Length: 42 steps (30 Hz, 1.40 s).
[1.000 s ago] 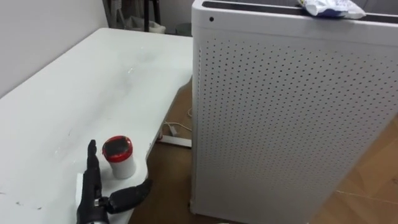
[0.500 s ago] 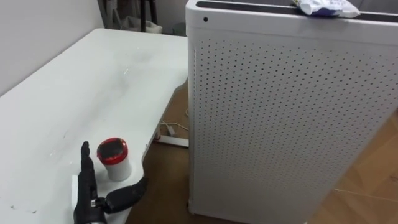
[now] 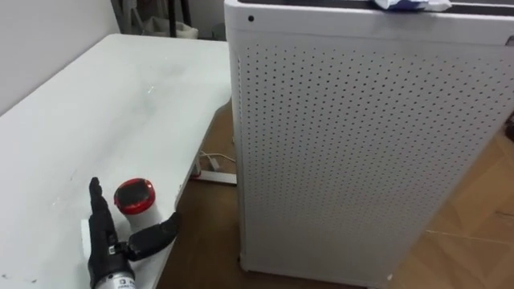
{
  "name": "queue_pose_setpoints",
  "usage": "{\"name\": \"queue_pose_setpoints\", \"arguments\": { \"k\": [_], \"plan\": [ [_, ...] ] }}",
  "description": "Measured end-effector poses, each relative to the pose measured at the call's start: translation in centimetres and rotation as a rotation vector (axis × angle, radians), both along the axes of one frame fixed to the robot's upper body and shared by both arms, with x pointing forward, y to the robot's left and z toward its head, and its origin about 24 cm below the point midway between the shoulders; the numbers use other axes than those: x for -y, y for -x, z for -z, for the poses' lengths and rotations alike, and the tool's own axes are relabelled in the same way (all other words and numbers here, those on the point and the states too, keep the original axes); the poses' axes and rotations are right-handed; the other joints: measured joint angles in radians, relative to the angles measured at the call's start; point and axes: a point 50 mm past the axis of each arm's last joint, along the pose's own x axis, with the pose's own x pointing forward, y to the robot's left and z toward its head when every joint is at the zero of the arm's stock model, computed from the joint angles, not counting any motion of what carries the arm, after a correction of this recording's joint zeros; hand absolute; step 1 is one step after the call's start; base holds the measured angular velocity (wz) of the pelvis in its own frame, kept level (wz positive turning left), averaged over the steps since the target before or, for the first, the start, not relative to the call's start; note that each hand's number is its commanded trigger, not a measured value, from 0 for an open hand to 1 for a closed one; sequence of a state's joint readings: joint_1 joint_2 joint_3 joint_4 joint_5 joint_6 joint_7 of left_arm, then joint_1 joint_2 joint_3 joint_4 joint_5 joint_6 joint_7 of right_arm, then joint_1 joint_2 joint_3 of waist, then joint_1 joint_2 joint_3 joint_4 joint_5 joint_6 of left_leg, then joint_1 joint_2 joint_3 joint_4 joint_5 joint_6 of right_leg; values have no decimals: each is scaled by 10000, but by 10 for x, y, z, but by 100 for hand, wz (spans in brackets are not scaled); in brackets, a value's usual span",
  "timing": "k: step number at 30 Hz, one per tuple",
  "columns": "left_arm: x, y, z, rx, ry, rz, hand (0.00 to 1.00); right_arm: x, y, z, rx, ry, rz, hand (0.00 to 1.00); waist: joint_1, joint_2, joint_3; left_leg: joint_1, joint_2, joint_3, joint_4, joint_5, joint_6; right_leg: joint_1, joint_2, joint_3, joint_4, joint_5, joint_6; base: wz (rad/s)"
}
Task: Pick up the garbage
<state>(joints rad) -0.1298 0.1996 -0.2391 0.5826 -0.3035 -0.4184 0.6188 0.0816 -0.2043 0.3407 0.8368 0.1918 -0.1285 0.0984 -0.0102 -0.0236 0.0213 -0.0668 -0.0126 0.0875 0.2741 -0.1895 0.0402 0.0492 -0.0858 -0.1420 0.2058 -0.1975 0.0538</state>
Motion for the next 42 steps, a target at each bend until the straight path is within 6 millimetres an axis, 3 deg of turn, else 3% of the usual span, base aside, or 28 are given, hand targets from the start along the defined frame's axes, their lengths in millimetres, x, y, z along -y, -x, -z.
{"name": "queue_pose_setpoints", "arguments": {
  "k": [4, 9, 10, 12, 13, 27, 36, 42],
  "plan": [
    [1, -6, -3, 39, -7, 4, 0, -2, 0, 0, -18, -110, -52, 100, -125, 91, 29, -10, -1, 6, -17, -2, 1, -14, 1, 10, -10, 0, 0, 0],
    [3, -11, -2, -104, 4, -17, 0, -3, 1, 1, -189, -167, -112, 100, -162, 153, -1, -110, 4, 68, -17, -1, 1, -131, -3, 46, 2, 0, 0, -2],
    [3, -11, -2, -115, 3, -10, 21, -3, 2, 2, -263, -162, -112, 100, -170, 155, -2, -108, 3, 74, -17, -1, 1, -132, -8, 46, 6, 0, 0, 0],
    [3, -11, -2, -133, 2, 7, 88, -3, 2, 2, -275, -160, -111, 100, -170, 155, -2, -106, 2, 74, -16, -1, 1, -133, -13, 50, 7, 0, 0, 0],
    [3, -11, -1, -153, 2, 3, 100, -3, 2, 2, -282, -158, -109, 100, -173, 155, -2, -102, 2, 75, -15, -1, 1, -134, -13, 49, 11, 0, 0, 0],
    [-14, -10, 0, -360, 148, -1106, 100, -2, 3, 3, -468, -134, -97, 100, -176, 202, -30, -97, 3, 78, -8, 3, 8, -200, -26, 19, 157, -1, 1, -1],
    [-11, -12, 0, -469, 413, -1205, 100, -2, 2, 2, -459, -125, -87, 100, -177, 208, -31, -110, 5, 90, -24, 3, 8, -274, -27, 16, 155, -1, 1, 0],
    [2, -20, -5, -275, 331, -581, 100, -1, -5, 1, -335, 79, 61, 100, -235, 259, -17, -381, 19, 137, 12, 16, 19, -522, -29, 17, 230, 0, 1, -1]
  ]
}}
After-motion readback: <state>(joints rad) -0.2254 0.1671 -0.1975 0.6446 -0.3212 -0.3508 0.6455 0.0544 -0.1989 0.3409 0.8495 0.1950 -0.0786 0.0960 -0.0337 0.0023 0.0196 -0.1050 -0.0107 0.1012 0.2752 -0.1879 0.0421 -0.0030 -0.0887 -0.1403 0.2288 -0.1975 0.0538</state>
